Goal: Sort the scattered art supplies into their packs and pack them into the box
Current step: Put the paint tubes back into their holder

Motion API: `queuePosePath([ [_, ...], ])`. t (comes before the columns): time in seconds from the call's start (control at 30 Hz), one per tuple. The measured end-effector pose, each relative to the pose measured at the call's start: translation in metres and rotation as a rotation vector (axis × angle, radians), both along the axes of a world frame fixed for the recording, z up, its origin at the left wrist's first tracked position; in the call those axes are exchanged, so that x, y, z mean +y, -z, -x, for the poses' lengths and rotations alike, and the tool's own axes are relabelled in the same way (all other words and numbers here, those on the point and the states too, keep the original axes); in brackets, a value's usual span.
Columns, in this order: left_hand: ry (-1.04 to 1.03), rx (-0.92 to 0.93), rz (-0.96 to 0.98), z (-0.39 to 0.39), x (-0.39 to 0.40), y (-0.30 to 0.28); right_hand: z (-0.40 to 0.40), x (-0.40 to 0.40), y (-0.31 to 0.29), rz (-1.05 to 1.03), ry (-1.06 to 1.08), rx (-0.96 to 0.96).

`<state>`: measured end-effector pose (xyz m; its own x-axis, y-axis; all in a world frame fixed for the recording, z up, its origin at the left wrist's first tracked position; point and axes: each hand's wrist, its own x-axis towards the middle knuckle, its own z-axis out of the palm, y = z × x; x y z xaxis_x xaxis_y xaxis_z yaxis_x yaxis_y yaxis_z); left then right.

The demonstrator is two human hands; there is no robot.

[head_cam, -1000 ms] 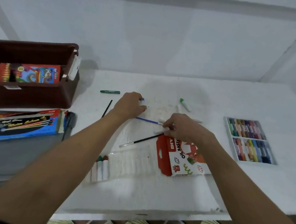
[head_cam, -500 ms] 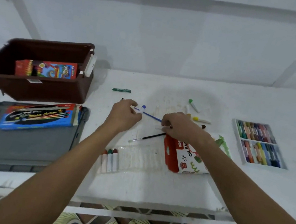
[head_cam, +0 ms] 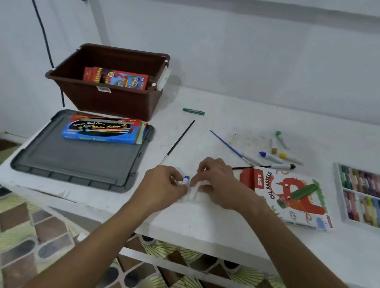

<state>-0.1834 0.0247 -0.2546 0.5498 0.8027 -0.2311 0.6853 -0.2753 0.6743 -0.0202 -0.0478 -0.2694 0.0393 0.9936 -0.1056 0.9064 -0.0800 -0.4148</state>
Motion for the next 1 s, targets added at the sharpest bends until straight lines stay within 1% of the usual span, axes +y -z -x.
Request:
queuePosePath([
  [0.1, -0.007, -0.017, -0.041, -0.004, -0.004, 0.004, 0.004, -0.003, 0.002, 0.007, -0.016, -0.001],
  [0.17, -0.006, -0.016, -0.087, -0.006, -0.009, 0.006, 0.005, -0.005, 0.004, 0.003, -0.013, 0.060],
  [0.27, 0.003, 0.007, -0.125, -0.007, -0.015, 0.009, 0.005, -0.008, 0.005, -0.040, 0.051, 0.170],
  [0.4, 0.007, 0.041, -0.161, -0.006, -0.011, 0.014, 0.006, -0.014, 0.012, -0.118, 0.147, 0.243],
  [0.57, 0.016, 0.044, -0.135, -0.001, -0.007, 0.019, 0.011, -0.021, 0.016, -0.197, 0.266, 0.204],
  [0.83, 0.114, 0.012, -0.140, 0.003, 0.000, 0.020, 0.015, -0.021, 0.012, -0.077, 0.340, 0.355],
  [1.0, 0.149, -0.020, -0.137, 0.004, 0.003, 0.023, 0.018, -0.022, 0.015, -0.086, 0.330, 0.419],
])
